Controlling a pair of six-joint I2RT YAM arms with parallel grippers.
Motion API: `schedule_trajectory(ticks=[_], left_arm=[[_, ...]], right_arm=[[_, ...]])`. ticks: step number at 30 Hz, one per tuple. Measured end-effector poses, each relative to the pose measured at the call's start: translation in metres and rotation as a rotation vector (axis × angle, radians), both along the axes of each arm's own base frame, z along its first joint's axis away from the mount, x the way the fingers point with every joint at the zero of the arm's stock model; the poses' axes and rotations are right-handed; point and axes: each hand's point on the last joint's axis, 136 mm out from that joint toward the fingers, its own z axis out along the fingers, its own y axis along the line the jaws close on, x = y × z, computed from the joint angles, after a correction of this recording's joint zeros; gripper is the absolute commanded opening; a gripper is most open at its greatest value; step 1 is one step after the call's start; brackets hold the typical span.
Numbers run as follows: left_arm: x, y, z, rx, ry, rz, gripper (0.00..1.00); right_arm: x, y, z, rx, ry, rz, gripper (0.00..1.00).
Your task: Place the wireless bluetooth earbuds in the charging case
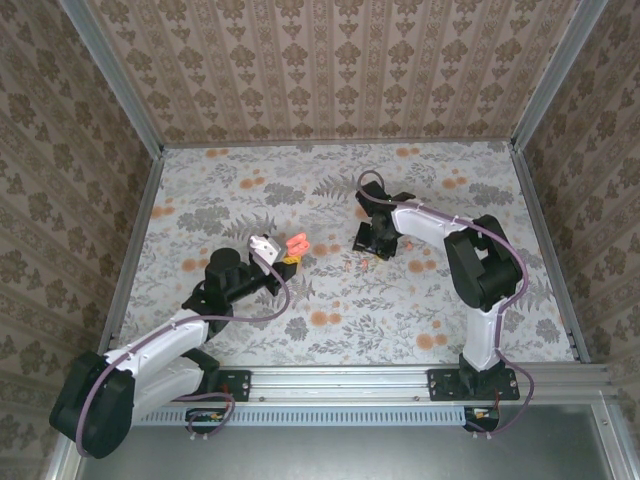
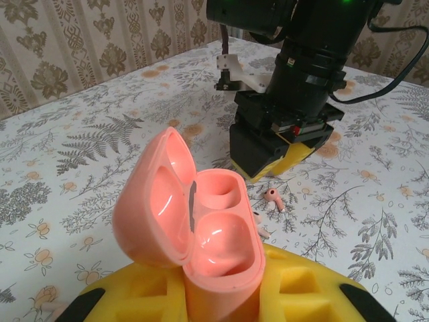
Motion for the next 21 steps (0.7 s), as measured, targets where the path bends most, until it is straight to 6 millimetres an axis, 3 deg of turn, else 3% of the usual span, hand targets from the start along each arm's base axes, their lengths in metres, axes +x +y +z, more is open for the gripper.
schedule_trajectory(ticks=[10, 21], left_arm=[[0.0, 0.0, 0.002, -0.003, -0.005, 0.0, 0.2], [-0.001, 0.001, 0.007, -0.011, -0.022, 0.002, 0.2]], right_arm=[[-0.008, 0.009, 0.018, -0.111, -0.002, 0.092, 0.42], [-0.008, 0.013, -0.001, -0.146, 0.05, 0.132, 0.35]])
